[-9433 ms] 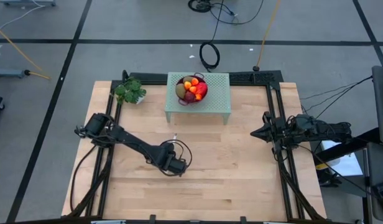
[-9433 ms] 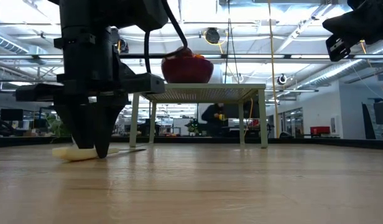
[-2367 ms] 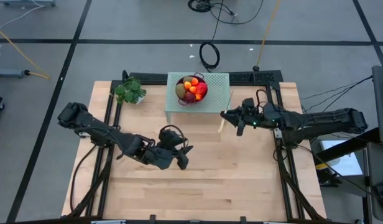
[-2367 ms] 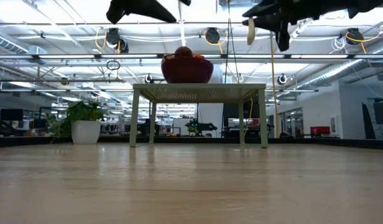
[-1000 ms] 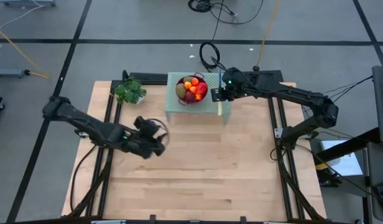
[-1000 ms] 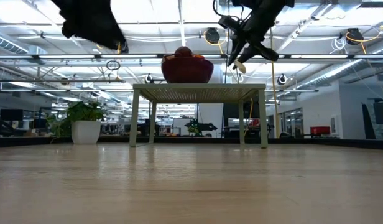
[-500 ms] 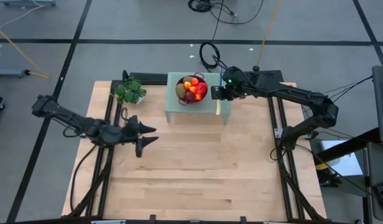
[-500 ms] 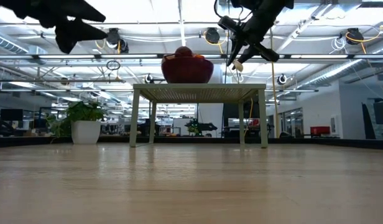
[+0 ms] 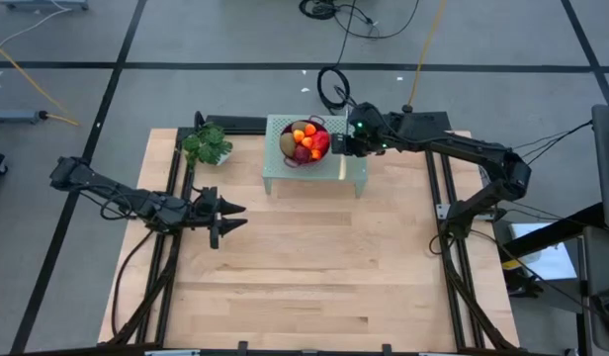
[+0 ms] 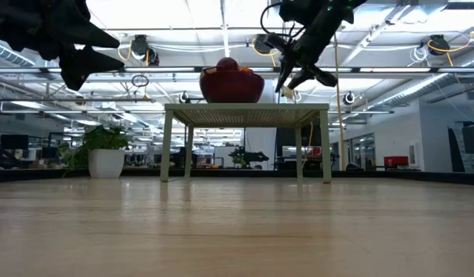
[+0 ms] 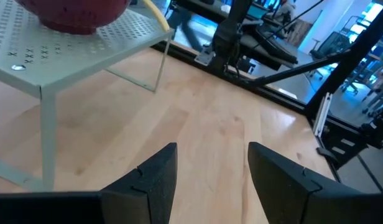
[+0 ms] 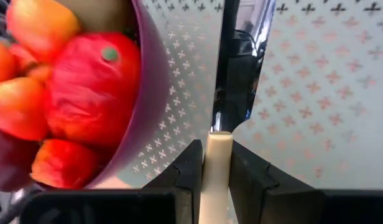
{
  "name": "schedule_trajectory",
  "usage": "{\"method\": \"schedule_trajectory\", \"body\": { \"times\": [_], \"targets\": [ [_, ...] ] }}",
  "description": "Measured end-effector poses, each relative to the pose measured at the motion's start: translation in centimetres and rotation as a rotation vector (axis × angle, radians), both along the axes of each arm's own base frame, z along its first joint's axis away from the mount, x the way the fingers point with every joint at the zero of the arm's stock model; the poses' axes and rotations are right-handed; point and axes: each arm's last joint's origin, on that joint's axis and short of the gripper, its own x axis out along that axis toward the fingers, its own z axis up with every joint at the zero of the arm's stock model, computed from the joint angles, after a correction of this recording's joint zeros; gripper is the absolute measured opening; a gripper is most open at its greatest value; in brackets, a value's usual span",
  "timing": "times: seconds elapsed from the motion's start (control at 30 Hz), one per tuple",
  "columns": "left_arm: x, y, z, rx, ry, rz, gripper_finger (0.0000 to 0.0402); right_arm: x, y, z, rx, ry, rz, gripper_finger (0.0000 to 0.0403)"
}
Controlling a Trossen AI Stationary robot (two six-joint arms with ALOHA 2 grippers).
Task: Pick & Place Fruit
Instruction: Put the yellow table knife on the shelf
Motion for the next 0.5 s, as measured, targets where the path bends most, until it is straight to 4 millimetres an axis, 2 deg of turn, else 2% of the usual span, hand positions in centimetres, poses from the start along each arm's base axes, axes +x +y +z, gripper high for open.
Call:
{"method": "schedule_trajectory", "body": {
  "times": [0.1, 0.5],
  "targets": [
    [0.0, 0.0, 0.0, 0.005, 0.001, -0.001, 0.0198, 0.8, -0.4, -0.5, -0.002, -0.022, 0.026, 0.005],
    [0.0, 0.0, -0.1, 0.021, 0.009, -0.004, 0.0198, 0.1, -1.5, -0.8, -0.016, 0.011, 0.015, 0.005]
  ]
}}
